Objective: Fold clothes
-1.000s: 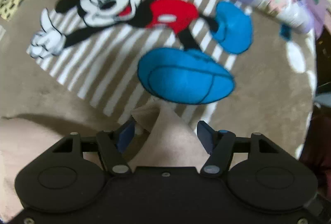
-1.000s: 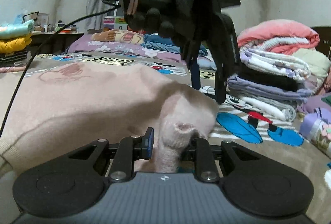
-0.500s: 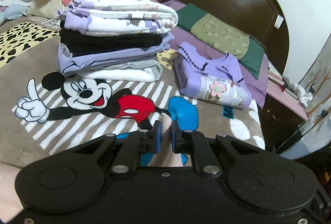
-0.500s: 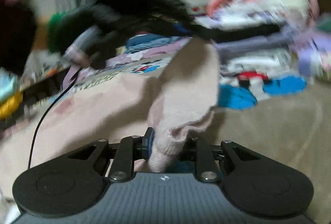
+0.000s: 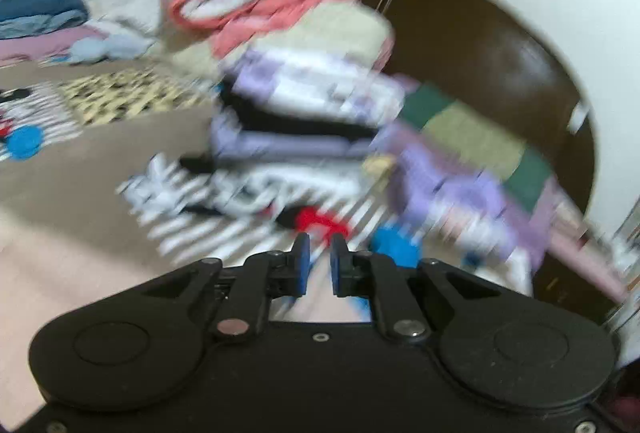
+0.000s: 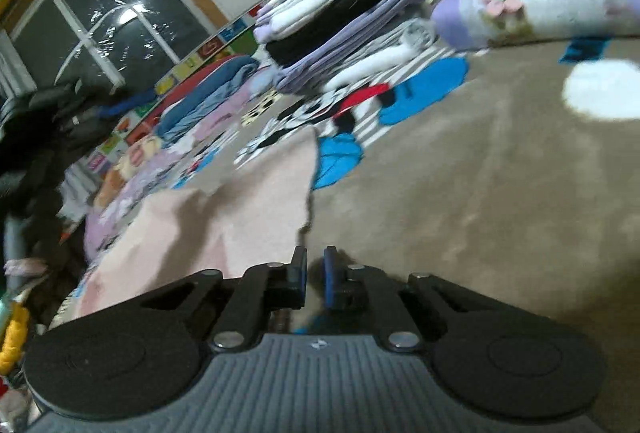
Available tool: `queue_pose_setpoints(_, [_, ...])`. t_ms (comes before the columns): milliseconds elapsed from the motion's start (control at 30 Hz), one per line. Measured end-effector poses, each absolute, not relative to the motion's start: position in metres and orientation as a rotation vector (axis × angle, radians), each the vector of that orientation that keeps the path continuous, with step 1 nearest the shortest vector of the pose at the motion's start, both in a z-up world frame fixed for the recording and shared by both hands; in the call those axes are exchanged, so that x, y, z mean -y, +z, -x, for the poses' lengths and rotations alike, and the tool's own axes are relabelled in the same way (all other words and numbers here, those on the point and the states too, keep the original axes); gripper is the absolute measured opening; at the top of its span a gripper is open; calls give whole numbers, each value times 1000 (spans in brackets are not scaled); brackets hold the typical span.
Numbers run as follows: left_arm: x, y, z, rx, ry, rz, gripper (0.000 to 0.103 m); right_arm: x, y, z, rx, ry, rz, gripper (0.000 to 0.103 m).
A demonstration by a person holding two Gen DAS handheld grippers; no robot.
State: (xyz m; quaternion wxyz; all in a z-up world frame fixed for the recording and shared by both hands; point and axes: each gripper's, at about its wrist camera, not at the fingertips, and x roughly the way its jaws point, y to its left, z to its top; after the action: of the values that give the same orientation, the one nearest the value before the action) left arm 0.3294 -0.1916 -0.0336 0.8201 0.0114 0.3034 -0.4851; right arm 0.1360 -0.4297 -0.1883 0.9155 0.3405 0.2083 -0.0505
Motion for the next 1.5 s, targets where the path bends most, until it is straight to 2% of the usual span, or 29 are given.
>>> queue_pose_setpoints(33, [189,-40,-323,-659,-1011,-60,7,430,-187,-135,-423,-116,-691,10])
queue_pose_setpoints(67, [188,-48,-317,-671,-994,-96,7,429,-184,-134,-408,-123,-668,17])
queue_pose_setpoints(300, [211,-90,-306,-721,-963,-235,7,388,-154,-142,-336,57,-420,17])
queue_pose_setpoints(400, [241,-105,-317,-742,-874,-327,8,365,-162,-158,-438,137,-348,17])
queue_pose_setpoints(433, [247,-108,-322,-744,-839,-323,10,362,-168,-162,-478,133,-338,17])
queue_pose_setpoints(500, [256,-112,-334,-747,-775,-306,29,362,-174,-168,-522,128,-328,15])
queue_pose_setpoints(667, [253,-110,-333,-690,-760,-268,30,359,-173,-170,-536,128,-285,15])
queue_pose_setpoints(800, [210,-98,-327,-630,-665,-218,32,349,-162,-167,-517,140,-224,20])
queue_pose_setpoints(1067, [132,-96,-360,-658,-398,-180,32,308,-146,-184,-475,297,-159,20])
queue_pose_setpoints(1133, [111,-94,-364,-672,-358,-136,46,303,-139,-188,-468,332,-163,20])
queue_pose_setpoints(1167, [96,-93,-365,-677,-344,-109,49,305,-135,-191,-461,342,-183,20])
queue_pose_setpoints(1333, [14,-87,-370,-686,-279,28,49,328,-126,-201,-445,345,-296,22])
queue_pose_setpoints(1500, [-77,-80,-390,-668,-192,211,49,346,-134,-215,-487,331,-417,30])
